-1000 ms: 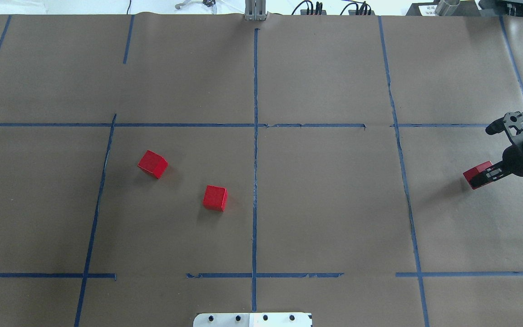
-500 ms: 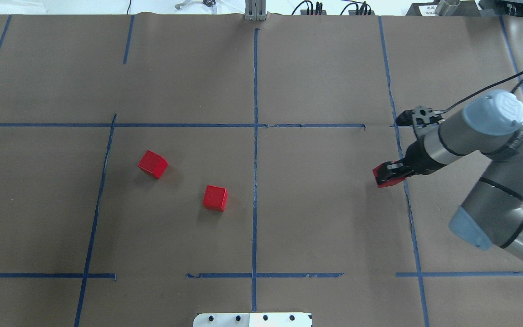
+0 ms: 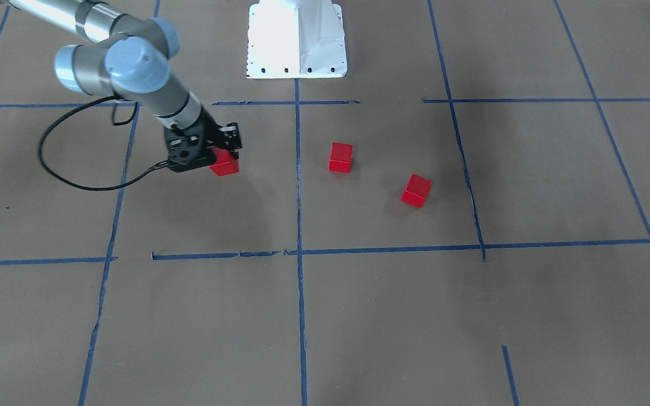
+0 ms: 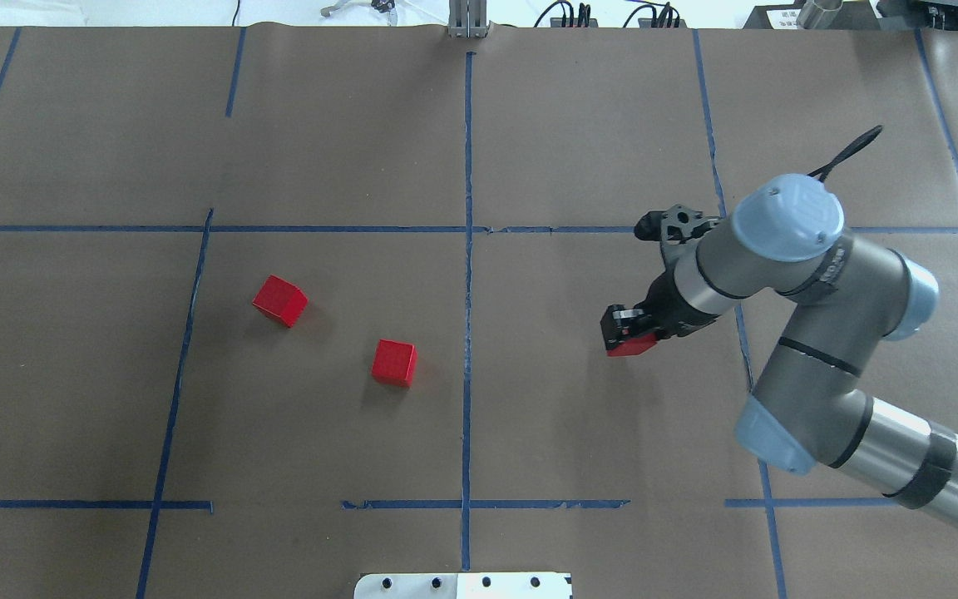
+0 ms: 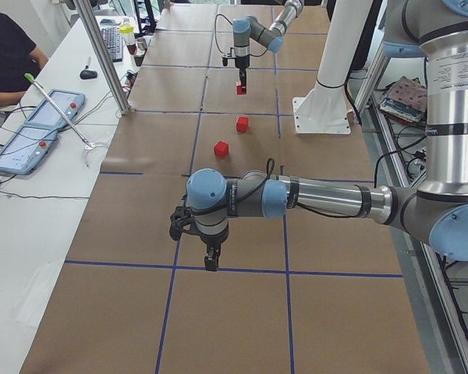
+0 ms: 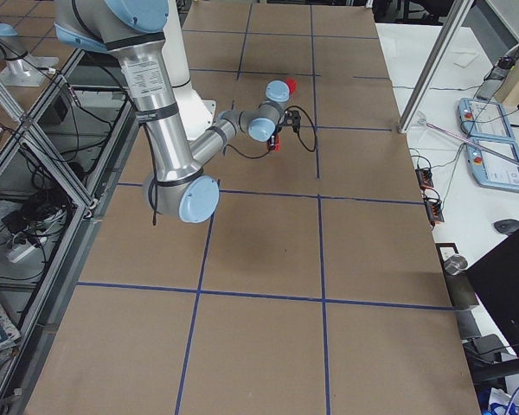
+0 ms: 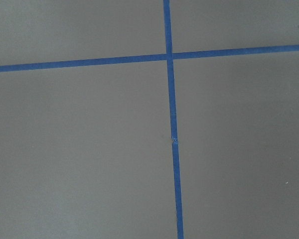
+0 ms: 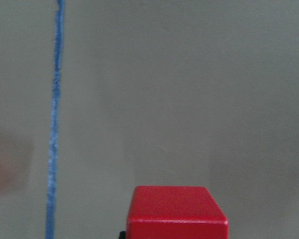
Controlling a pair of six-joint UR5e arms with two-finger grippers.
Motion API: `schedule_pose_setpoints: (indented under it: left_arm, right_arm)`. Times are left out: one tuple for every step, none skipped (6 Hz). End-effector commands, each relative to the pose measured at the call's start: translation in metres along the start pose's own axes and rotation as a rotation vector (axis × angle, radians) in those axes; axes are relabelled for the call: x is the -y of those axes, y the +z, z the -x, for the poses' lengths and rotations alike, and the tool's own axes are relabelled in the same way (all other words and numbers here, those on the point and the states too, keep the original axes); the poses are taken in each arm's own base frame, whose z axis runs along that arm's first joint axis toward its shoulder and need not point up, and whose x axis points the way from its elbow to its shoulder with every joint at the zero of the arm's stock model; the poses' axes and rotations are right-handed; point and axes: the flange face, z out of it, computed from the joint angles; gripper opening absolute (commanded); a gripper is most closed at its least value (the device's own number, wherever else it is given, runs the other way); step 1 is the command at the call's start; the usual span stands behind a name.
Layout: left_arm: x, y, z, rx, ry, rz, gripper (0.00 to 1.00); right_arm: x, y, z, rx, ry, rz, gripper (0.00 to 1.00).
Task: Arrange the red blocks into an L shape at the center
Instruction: 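Carry the red cube with the right gripper toward the table center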
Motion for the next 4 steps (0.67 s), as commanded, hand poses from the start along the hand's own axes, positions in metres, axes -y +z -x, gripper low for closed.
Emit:
schedule_pose_setpoints:
  left_arm:
    - [0.001,0.000,-0.001,0.001,0.008,-0.011,1.00]
    - [0.001,0.000,-0.001,0.002,0.009,-0.012,1.00]
    - [0.001,-0.001,-0.002,0.002,0.010,-0.013,1.00]
    - [0.001,-0.001,-0.002,0.002,0.010,-0.013,1.00]
  right_arm:
    - [-0.005,0.023,0.072,-0.033,0.051,0.005,0.00]
    - [-0.006,0.034,0.086,-0.048,0.113,-0.014,0.00]
    - [-0.007,0.040,0.089,-0.059,0.111,-0.025,0.01]
    - [-0.007,0.040,0.091,-0.060,0.105,-0.037,0.02]
